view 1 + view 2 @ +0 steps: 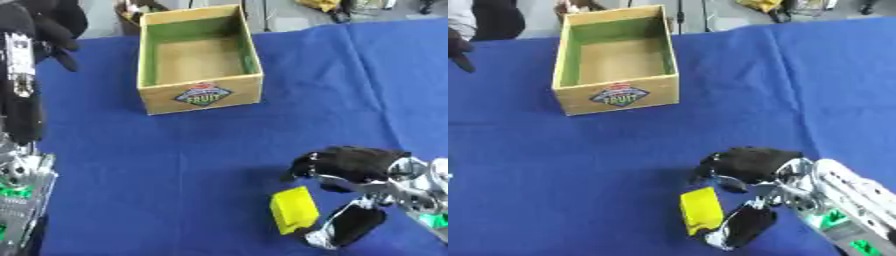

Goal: Pick up objects on the table and place them in the box.

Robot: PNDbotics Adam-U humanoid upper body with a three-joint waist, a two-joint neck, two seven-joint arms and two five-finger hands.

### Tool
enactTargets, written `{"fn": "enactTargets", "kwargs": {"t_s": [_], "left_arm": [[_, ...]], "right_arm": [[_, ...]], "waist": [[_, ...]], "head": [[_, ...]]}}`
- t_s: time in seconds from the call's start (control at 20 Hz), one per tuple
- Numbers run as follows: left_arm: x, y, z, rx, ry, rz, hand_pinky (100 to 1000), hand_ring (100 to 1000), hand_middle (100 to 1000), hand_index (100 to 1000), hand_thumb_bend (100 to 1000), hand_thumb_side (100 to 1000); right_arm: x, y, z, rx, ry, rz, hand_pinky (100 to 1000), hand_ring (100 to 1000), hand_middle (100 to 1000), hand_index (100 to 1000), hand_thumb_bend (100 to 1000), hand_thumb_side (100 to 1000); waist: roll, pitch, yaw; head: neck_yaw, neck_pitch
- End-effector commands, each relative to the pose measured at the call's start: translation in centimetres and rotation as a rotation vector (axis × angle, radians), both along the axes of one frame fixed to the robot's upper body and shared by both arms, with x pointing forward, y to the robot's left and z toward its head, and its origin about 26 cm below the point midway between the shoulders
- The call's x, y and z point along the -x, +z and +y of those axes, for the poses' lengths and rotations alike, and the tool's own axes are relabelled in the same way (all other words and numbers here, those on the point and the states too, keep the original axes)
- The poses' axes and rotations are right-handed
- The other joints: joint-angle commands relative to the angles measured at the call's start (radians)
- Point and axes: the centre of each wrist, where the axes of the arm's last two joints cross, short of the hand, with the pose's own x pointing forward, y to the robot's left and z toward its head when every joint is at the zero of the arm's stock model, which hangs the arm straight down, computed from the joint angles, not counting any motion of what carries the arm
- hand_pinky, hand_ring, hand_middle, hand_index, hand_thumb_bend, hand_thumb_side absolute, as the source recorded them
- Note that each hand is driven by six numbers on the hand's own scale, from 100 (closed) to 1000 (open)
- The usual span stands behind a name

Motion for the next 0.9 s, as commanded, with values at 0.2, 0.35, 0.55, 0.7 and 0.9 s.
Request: {"fn": "enactTargets", "kwargs": {"t_s": [0.2,0.35,0.55,0.7,0.9], "left_arm": [[0.3,0.8,-0.2,-0.01,-0.01,-0.031,319,463,446,705,100,869],[0.3,0.8,-0.2,-0.01,-0.01,-0.03,319,463,446,705,100,868],[0.3,0.8,-0.2,-0.009,-0.011,-0.029,319,463,446,704,100,869],[0.3,0.8,-0.3,-0.008,-0.012,-0.029,319,463,446,704,100,869],[0.3,0.7,-0.2,-0.008,-0.012,-0.027,319,462,445,703,100,867]], "right_arm": [[-0.2,0.6,0.2,-0.005,-0.001,-0.034,816,837,753,852,284,480],[-0.6,0.2,0.1,-0.004,-0.019,-0.032,813,830,739,838,276,467],[-1.1,-0.2,0.1,-0.028,-0.04,-0.043,789,792,629,759,236,451],[-1.2,-0.3,0.2,-0.058,-0.046,-0.057,783,781,595,725,213,430],[-1.5,-0.6,0.2,-0.067,-0.054,-0.049,772,757,528,639,100,347]], "waist": [[-0.002,-0.015,0.002],[-0.002,-0.014,0.003],[-0.002,-0.014,0.005],[-0.003,-0.013,0.006],[-0.004,-0.012,0.009]], "head": [[-0.003,-0.012],[-0.004,-0.014],[-0.003,-0.015],[-0.004,-0.016],[-0.005,-0.017]]}}
